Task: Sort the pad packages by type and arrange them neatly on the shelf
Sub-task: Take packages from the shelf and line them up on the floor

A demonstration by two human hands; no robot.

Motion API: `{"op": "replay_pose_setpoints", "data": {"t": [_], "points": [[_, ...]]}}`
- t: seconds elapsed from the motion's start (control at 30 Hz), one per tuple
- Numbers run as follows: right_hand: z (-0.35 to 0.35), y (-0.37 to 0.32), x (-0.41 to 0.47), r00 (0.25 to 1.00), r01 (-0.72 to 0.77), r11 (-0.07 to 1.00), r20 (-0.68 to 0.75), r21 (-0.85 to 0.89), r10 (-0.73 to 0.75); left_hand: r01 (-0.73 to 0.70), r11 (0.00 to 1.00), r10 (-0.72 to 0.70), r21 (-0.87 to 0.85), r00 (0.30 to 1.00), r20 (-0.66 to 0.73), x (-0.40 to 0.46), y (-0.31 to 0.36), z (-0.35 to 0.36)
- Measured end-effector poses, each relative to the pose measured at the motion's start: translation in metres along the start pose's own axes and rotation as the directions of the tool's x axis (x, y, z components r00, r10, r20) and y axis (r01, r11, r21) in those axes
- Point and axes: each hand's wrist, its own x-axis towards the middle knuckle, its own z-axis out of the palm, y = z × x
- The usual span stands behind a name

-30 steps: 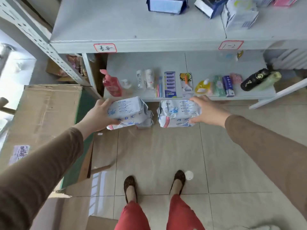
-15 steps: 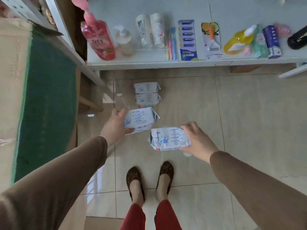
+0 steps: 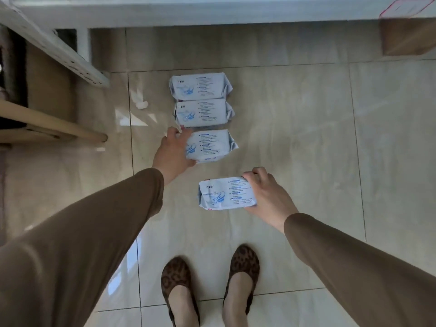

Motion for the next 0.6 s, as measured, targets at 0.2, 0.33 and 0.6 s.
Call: {"op": "replay_pose_setpoints", "data": {"t": [0.2, 0.33, 0.6], "points": [[0.029, 0.007, 0.037, 1.0, 0.003, 1.0, 0.006, 0.006, -0.003, -0.069, 0.994, 0.06, -0.088, 0.993, -0.099, 0.025, -0.015, 0.026], [0.029, -0.001, 0.055, 1.0, 0.0, 0.999, -0.008, 0.039, 0.001, -0.049, 0.978, 0.011, -0.204, 0.982, -0.187, 0.014, -0.023, 0.025], [0.026, -0.03, 0.087, 0.998, 0.014, 0.998, -0.062, 0.063, -0.01, -0.011, 0.997, -0.002, -0.076, 0.987, -0.162, -0.036, -0.052, 0.004]]}}
